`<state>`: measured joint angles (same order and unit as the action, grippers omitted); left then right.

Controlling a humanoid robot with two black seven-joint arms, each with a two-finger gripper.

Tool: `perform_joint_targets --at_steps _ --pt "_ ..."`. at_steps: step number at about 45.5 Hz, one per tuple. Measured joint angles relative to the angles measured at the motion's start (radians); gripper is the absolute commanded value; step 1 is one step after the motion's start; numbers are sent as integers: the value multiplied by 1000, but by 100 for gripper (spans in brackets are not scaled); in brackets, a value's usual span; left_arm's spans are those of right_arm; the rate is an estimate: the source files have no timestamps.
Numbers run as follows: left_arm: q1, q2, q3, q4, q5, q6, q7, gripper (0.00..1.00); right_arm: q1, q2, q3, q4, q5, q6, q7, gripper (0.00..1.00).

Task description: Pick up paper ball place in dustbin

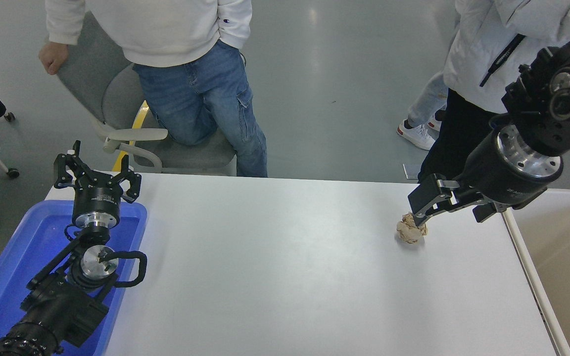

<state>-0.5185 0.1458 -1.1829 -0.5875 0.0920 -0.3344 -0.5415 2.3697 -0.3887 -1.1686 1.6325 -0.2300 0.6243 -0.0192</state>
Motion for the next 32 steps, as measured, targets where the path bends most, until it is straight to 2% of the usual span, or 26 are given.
perform_joint_targets --at_steps 18,32 --pt "0 0 0 0 0 0 0 99 -213 58 83 -215 -108 -80 -1 100" --pt "0 0 0 0 0 0 0 99 -460 129 124 -448 -199 -254 -3 100"
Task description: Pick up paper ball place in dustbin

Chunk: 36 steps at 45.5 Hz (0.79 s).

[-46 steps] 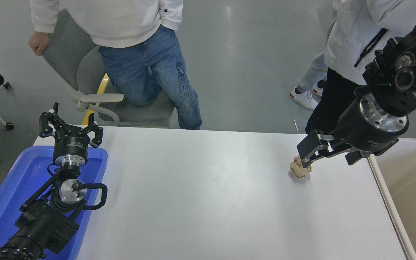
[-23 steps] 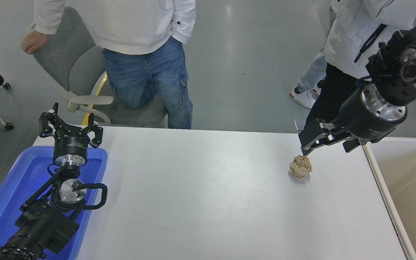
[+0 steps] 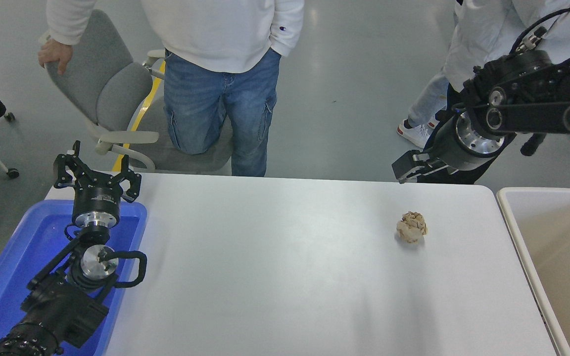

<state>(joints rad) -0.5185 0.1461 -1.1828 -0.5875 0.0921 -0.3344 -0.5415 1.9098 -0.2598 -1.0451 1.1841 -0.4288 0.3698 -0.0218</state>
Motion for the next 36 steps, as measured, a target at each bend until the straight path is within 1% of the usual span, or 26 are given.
perform_joint_targets --at_steps 11,28,36 --pt "0 0 0 0 0 0 0 99 -196 41 29 -161 -56 -89 -2 100" --pt "0 1 0 0 0 0 0 99 -490 72 146 -430 -173 -146 -3 100" --pt "0 1 0 0 0 0 0 99 -586 91 185 -510 -200 -171 -3 100"
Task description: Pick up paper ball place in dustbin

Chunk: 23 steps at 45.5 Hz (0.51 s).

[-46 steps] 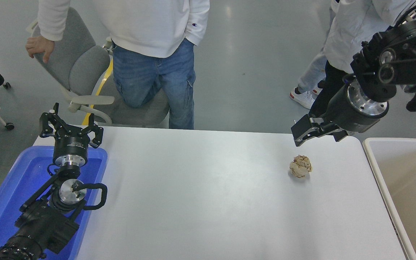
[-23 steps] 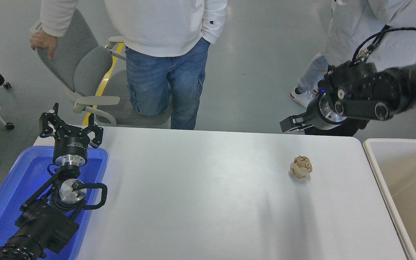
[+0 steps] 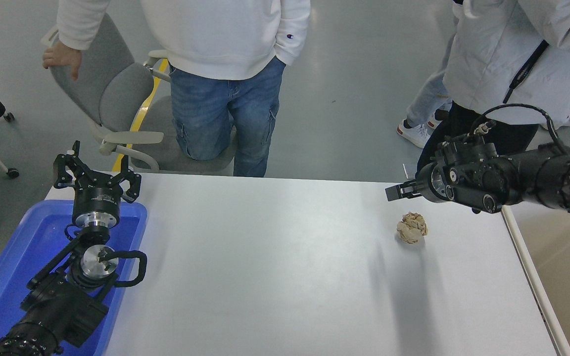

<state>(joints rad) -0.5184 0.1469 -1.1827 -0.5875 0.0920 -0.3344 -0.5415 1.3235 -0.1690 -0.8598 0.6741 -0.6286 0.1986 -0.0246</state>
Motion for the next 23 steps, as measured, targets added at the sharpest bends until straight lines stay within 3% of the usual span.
perform_joint_targets --at_steps 23 --pt "0 0 0 0 0 0 0 99 -179 49 30 -146 -17 -71 1 98"
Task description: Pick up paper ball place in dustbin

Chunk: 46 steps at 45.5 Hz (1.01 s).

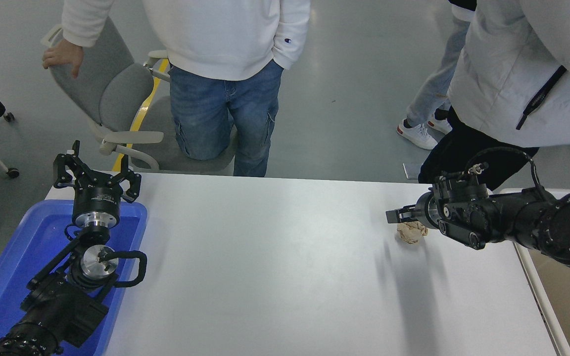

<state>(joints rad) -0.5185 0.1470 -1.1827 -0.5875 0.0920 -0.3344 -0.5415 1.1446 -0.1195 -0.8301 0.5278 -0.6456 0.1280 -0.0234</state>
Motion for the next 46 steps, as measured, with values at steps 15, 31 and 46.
perform_joint_targets --at_steps 15,31,46 --pt "0 0 0 0 0 0 0 99 -53 29 6 -55 -1 -40 -1 90" --pt "0 0 0 0 0 0 0 99 -85 41 8 -80 -4 -58 -4 80" --pt "0 0 0 0 0 0 0 99 -98 48 8 -85 -9 -62 -5 45"
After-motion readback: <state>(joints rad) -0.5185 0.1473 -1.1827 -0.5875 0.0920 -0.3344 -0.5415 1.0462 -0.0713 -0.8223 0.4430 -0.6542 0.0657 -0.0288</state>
